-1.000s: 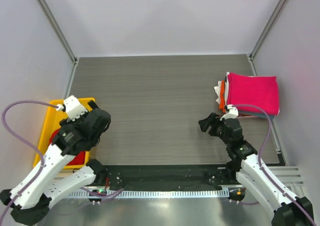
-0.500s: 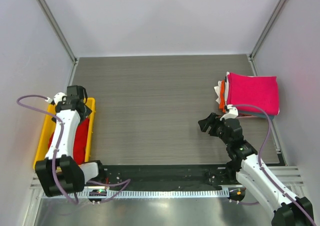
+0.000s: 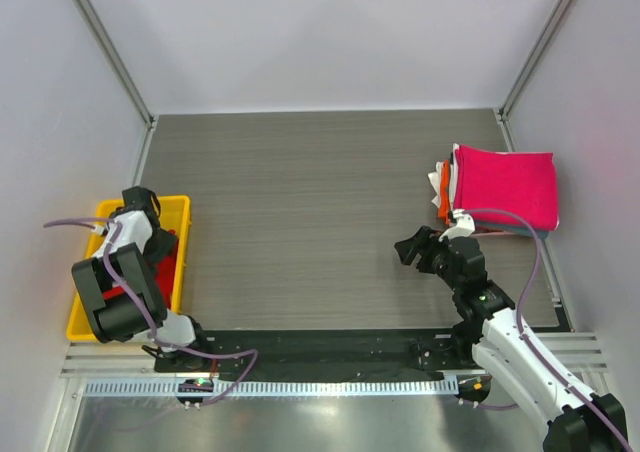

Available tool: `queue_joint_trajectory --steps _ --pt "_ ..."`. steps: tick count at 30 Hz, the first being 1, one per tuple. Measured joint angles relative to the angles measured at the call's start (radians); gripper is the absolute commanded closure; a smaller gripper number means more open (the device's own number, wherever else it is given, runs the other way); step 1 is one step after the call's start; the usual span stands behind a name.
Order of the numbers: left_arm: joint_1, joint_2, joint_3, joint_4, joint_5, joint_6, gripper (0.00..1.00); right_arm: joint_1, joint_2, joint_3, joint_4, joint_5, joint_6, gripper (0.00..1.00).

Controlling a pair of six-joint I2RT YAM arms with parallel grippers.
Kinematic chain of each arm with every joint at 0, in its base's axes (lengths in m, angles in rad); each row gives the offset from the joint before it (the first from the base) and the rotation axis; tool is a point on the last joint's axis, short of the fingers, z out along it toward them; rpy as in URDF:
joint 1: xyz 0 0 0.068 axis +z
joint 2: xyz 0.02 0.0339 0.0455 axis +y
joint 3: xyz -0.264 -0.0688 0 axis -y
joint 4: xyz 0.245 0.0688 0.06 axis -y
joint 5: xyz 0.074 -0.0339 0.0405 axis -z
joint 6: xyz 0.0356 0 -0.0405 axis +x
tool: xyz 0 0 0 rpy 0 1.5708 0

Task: Fold and stack the t-shirts
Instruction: Grab the tshirt from the pile, then move the tshirt to the center of the board

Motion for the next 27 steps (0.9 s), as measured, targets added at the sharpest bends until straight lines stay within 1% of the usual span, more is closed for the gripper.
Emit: queue_joint_trajectory --steps 1,2,3,4,6,8,11,13,15,17,20,22,23,25,27 --pt "0.003 0.014 0.006 0.007 0.006 -0.002 0.51 0.0 0.0 0.0 0.0 0.0 0.0 0.26" --pt "0.005 0.025 0.014 0.014 0.012 -0.002 0.77 0.0 0.0 0.0 0.0 0.0 0.0 0.26" --pt "0.01 0.031 0.021 0.019 0.019 -0.003 0.96 0.0 0.0 0.0 0.0 0.0 0.0 0.26" --pt "0.014 0.031 0.03 0.016 0.02 0.004 1.0 0.0 0.0 0.0 0.0 0.0 0.0 0.26" --pt "0.023 0.021 0.05 0.0 0.019 0.021 1.0 0.0 0.0 0.0 0.0 0.0 0.0 0.26" --pt "0.025 -0.029 0.07 -0.026 0.012 0.027 1.0 0.0 0.0 0.0 0.0 -0.001 0.0 0.26" --pt "0.019 -0.176 0.122 -0.089 -0.01 0.03 1.0 0.0 0.0 0.0 0.001 -0.006 0.0 0.26" --pt "-0.008 -0.299 0.216 -0.148 -0.04 0.027 1.0 0.0 0.0 0.0 0.002 -0.008 0.0 0.26" --pt "-0.056 -0.42 0.319 -0.163 -0.042 0.01 0.99 0.0 0.0 0.0 0.002 -0.009 0.0 0.26" --pt "-0.093 -0.569 0.368 -0.128 0.011 -0.015 1.0 0.0 0.002 0.0 0.003 -0.011 0.0 0.26" --pt "-0.11 -0.707 0.45 -0.146 0.117 -0.072 1.0 0.0 0.01 0.0 0.006 -0.012 0.0 0.26" --pt "-0.115 -0.728 0.509 -0.13 0.234 -0.127 1.0 0.0 0.014 0.0 0.006 -0.012 0.0 0.26" --pt "-0.116 -0.728 0.512 -0.114 0.284 -0.151 1.0 0.0 0.014 0.0 0.006 -0.012 0.0 0.26" --pt "-0.122 -0.729 0.468 -0.064 0.392 -0.23 1.0 0.0 0.014 0.0 0.007 -0.012 0.0 0.26" --pt "-0.139 -0.73 0.392 -0.021 0.475 -0.306 1.0 0.0 0.014 0.0 0.006 -0.012 0.0 0.26"
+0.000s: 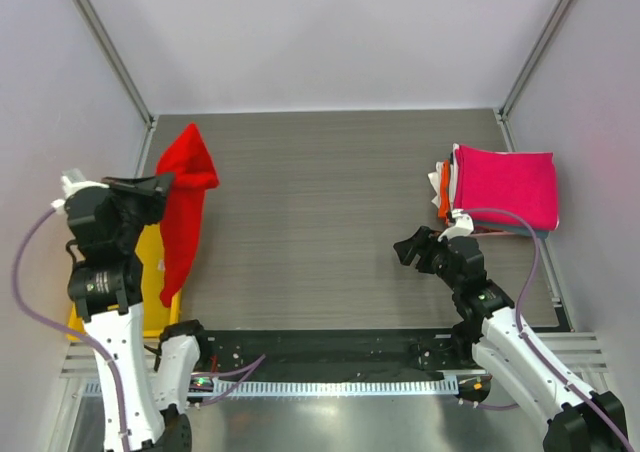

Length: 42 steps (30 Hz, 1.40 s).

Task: Fold and stack the t-shirts
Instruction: Move the tshirt to the center of the board

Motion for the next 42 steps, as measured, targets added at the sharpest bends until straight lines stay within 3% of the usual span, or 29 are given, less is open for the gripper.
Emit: queue_joint_trajectory --steps 3,7,12,16,19,22,23,26,28,31,37,42 --pt "-0.085 0.002 -0.11 0.047 0.065 -0.102 1.0 0.0 0.0 0.0 0.0 0.0 0.0 0.26" --pt "-0.279 0.076 -0.091 0.072 0.056 -0.151 1.0 0.0 0.0 0.0 0.0 0.002 0.0 0.27" --pt "-0.591 0.213 0.06 0.173 -0.014 -0.177 1.0 0.0 -0.001 0.0 0.0 0.002 0.001 0.27" --pt "-0.829 0.418 0.284 0.256 -0.037 -0.154 0.98 0.0 -0.001 0.0 0.0 0.003 0.001 0.27" --pt "-0.892 0.551 0.467 0.293 -0.024 -0.116 0.89 0.0 -0.001 0.0 0.0 0.004 0.002 0.27" --pt "-0.882 0.548 0.496 0.301 -0.068 -0.082 0.82 0.0 -0.001 0.0 0.0 0.006 0.002 0.27" --pt "-0.875 0.517 0.473 0.302 -0.1 -0.071 0.79 0.0 -0.001 0.0 0.0 0.006 0.002 0.27" --pt "-0.863 0.33 0.266 0.321 -0.214 -0.042 0.31 0.0 -0.001 0.0 0.0 0.014 0.004 0.27" --pt "-0.862 0.15 0.045 0.322 -0.286 -0.043 0.06 0.0 -0.001 0.0 0.0 0.023 0.004 0.27" --pt "-0.858 -0.08 -0.227 0.263 -0.336 -0.071 0.01 0.0 -0.003 0.0 0.0 0.029 0.005 0.27" --pt "-0.857 -0.383 -0.739 0.125 -0.323 -0.147 0.0 0.0 -0.01 0.0 0.0 0.032 0.004 0.27" --pt "-0.857 -0.535 -0.85 0.068 -0.319 -0.145 0.0 0.0 -0.018 0.0 0.0 0.035 0.004 0.22"
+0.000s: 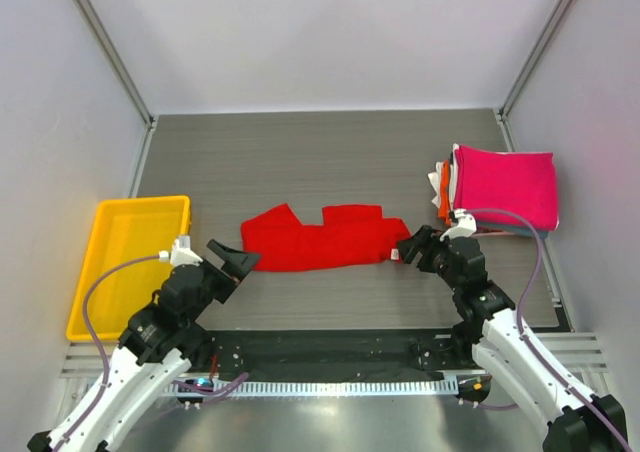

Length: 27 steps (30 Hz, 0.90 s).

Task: Fold and stack the t-shirts
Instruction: Move the tshirt to the center of the board

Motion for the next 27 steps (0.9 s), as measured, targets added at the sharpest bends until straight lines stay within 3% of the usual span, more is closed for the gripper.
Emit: queue_joint_trajectory --steps 4,5,6,11,15,21,27 --pt "0.0 0.106 0.006 0.091 0.006 0.043 0.0 0.0 -0.006 0.0 0.0 -0.001 0.0 0.16" --pt "0.0 0.161 0.006 0.121 0.011 0.054 0.0 0.0 -0.01 0.0 0.0 0.0 0.0 0.12" --pt "0.0 0.225 0.011 0.146 0.014 0.07 0.0 0.0 -0.015 0.0 0.0 0.0 0.0 0.0" --pt "0.0 0.581 0.111 0.21 0.011 0.204 0.0 0.0 -0.051 -0.002 0.0 0.02 -0.001 0.0" --pt "0.0 0.738 0.22 0.208 -0.034 0.313 0.0 0.0 -0.059 -0.006 0.0 0.039 0.003 0.0" --pt "0.0 0.838 0.341 0.183 -0.106 0.446 0.0 0.0 -0.044 -0.006 -0.027 0.153 0.077 0.0" --pt "0.0 0.799 0.277 0.212 -0.151 0.539 0.0 0.0 -0.098 -0.007 -0.048 0.141 0.066 0.0"
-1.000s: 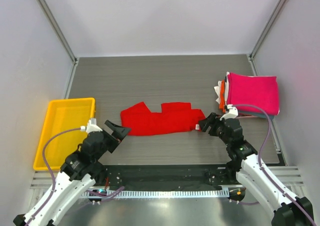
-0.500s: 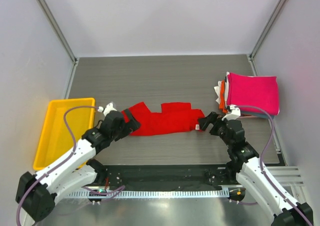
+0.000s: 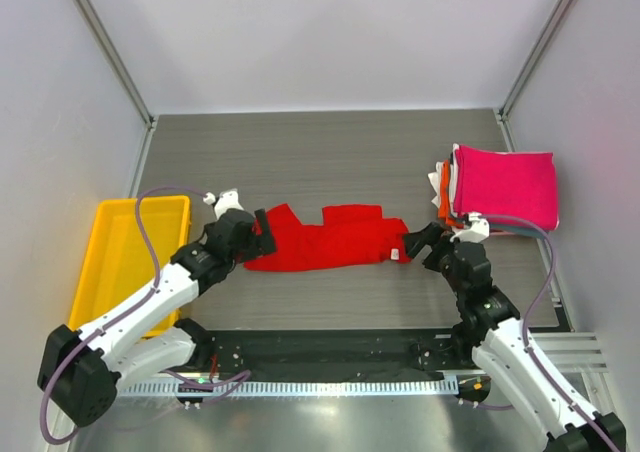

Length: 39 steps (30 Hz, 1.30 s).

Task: Fold and stack the t-shirts
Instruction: Move the tshirt to the center of the board, then flatten the tshirt out

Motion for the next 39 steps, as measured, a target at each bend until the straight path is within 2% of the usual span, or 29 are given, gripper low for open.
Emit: queue_joint_trajectory --steps 6,9,11,13,14,15,17,21,25,28,31,32,34,35,39 --pt "0.0 -0.102 -0.156 0.059 -0.05 0.058 0.0 0.0 -0.04 -0.011 0.029 -0.046 -0.019 0.0" --pt "0.0 -0.142 -0.198 0.082 -0.06 0.07 0.0 0.0 0.024 -0.01 0.032 -0.064 -0.023 0.02" --pt "0.0 -0.156 -0.209 0.099 -0.07 0.075 0.0 0.0 0.08 -0.01 0.032 -0.08 -0.027 0.08" --pt "0.0 -0.159 -0.209 0.116 -0.078 0.076 0.03 0.0 0.136 -0.006 0.033 -0.103 -0.035 0.07" --pt "0.0 -0.158 -0.209 0.122 -0.079 0.076 0.06 0.0 0.157 -0.003 0.034 -0.116 -0.039 0.08" --pt "0.0 -0.154 -0.209 0.127 -0.084 0.075 0.15 0.0 0.187 0.002 0.033 -0.135 -0.046 0.08" --pt "0.0 -0.136 -0.209 0.134 -0.099 0.071 0.27 0.0 0.235 0.019 0.033 -0.161 -0.053 0.13" --pt "0.0 -0.016 -0.183 0.143 -0.111 0.068 0.35 0.0 0.367 0.105 0.025 -0.193 -0.058 0.19" --pt "0.0 0.143 -0.117 0.146 -0.111 0.076 0.36 0.0 0.417 0.174 0.014 -0.197 -0.061 0.18" --pt "0.0 0.253 -0.05 0.142 -0.114 0.076 0.45 0.0 0.435 0.227 -0.017 -0.187 -0.07 0.19" --pt "0.0 0.305 -0.016 0.144 -0.113 0.078 0.66 0.001 0.476 0.298 -0.057 -0.181 -0.076 0.21" --pt "0.0 0.309 -0.016 0.147 -0.109 0.08 0.79 0.001 0.493 0.32 -0.066 -0.18 -0.077 0.21" --pt "0.0 0.31 -0.016 0.143 -0.101 0.084 0.89 0.001 0.53 0.363 -0.08 -0.178 -0.077 0.22" --pt "0.0 0.308 -0.016 0.145 -0.096 0.088 1.0 0.001 0.546 0.38 -0.086 -0.178 -0.078 0.22" --pt "0.0 0.247 -0.036 0.155 -0.048 0.107 1.0 0.005 0.645 0.468 -0.12 -0.18 -0.08 0.22"
